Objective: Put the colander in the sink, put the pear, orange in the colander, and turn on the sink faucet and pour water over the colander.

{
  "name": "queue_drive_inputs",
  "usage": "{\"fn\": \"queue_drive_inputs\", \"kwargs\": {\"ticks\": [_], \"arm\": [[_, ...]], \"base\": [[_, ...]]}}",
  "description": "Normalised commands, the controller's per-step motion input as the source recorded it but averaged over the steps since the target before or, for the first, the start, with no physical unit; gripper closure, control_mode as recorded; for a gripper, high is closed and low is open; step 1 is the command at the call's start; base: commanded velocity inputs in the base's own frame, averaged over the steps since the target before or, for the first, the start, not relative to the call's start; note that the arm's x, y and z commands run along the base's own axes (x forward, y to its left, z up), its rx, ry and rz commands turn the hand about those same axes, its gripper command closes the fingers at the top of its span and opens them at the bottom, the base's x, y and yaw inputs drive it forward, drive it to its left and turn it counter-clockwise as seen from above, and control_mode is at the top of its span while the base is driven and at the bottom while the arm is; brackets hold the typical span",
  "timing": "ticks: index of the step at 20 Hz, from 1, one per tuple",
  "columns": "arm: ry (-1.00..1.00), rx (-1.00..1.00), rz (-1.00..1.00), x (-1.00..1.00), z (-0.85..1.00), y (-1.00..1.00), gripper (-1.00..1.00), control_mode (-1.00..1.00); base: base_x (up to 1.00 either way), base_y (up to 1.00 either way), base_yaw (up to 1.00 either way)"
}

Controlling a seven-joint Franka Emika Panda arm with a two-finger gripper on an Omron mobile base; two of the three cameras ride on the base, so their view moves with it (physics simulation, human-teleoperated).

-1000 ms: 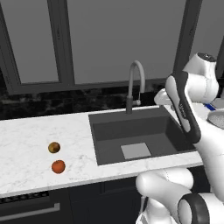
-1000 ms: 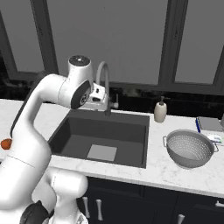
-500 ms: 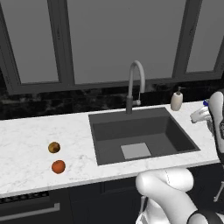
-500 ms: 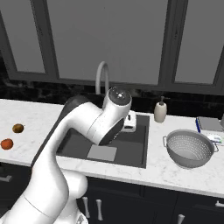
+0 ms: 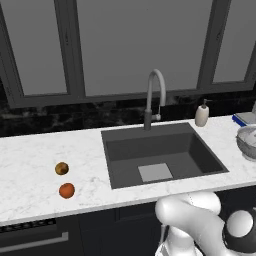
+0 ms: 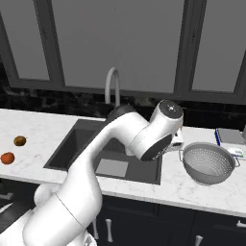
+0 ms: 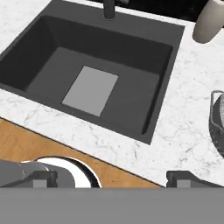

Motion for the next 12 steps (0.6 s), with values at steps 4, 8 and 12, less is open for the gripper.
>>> {"fn": "queue_drive_inputs", "kwargs": {"ticks": [4, 8, 12], "arm": [[0.34, -0.27, 0.08, 0.28, -0.29, -0.65, -1.00, -1.00], [0.21, -0.24, 0.01, 0.28, -0.41, -0.50, -1.00, -1.00], [0.10, -0.13, 0.00, 0.08, -0.38, -0.43, -1.00, -1.00]], "base": [[0.00, 0.00, 0.00], [0.00, 0.00, 0.00], [0.00, 0.00, 0.00]]}}
